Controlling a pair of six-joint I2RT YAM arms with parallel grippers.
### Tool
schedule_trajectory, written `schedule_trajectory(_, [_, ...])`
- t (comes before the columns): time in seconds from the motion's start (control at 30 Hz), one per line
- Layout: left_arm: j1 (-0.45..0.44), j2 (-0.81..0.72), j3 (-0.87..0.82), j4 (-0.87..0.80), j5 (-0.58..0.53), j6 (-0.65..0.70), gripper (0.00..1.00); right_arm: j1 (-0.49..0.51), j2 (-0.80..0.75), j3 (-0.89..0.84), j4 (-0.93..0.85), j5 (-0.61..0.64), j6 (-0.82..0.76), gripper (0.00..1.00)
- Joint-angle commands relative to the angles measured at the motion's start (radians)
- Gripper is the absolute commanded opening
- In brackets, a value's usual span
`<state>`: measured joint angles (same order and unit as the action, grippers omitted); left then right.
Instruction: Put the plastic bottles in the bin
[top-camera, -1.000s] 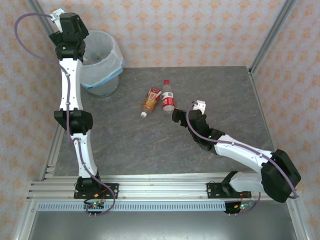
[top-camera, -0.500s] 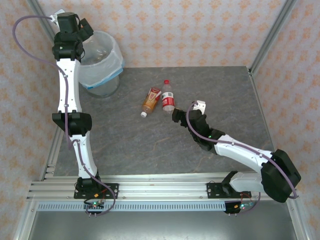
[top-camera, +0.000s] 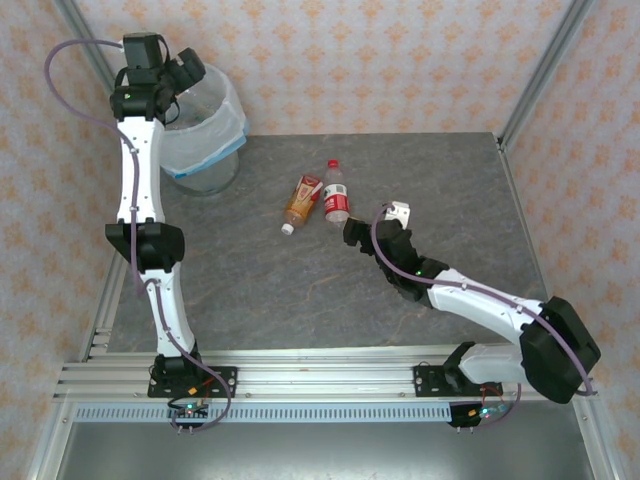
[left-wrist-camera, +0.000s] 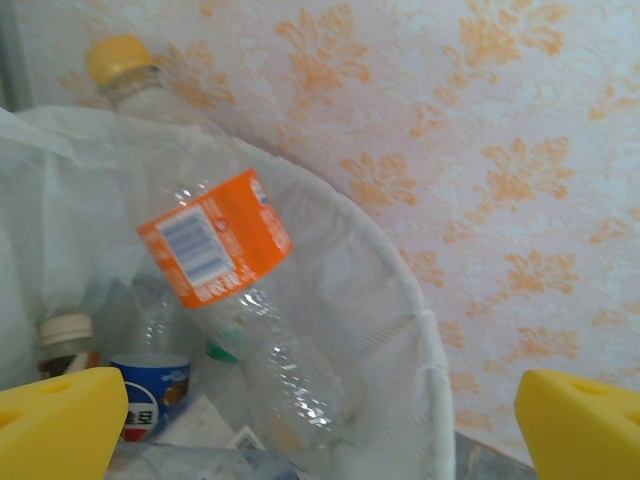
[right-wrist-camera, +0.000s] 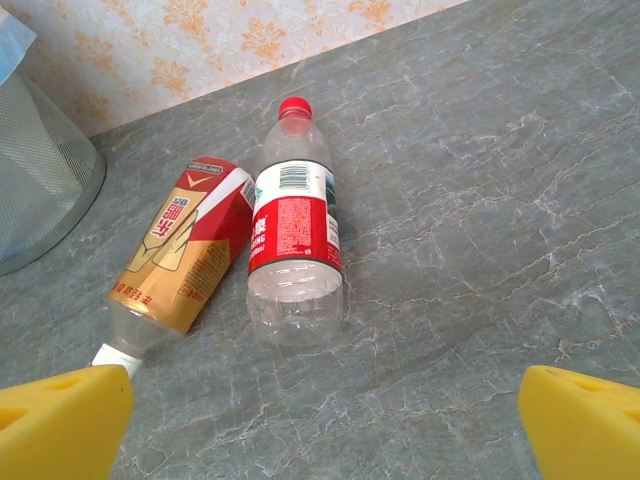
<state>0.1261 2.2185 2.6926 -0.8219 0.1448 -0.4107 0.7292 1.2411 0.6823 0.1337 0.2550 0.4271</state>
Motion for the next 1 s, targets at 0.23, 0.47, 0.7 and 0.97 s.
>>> schedule_trajectory(0.23, [-0.23,-0.246,-0.428,0.116,-0.007,0.202,1.0,-0.005,0.028,0.01,0.01,-0.002,0.035,0.99])
schedule_trajectory(0.47, [-0.36,-0.426,-0.771,0.239,-0.076,0.216,1.0,-0.01,0.03,0.008,0.012,0.029,0.055,0.99])
schedule_trajectory(0.7, [-0.468,-0.496,-0.968,0.223,-0.149,0.27,1.0,-0.014,0.044,-0.003,0.043,0.047,0.08,0.99])
schedule_trajectory(0.97, [-0.535,-0.507,-1.111,0.199,-0.143,0.297,1.0,-0.015,0.076,0.021,0.05,0.036,0.07,0.99])
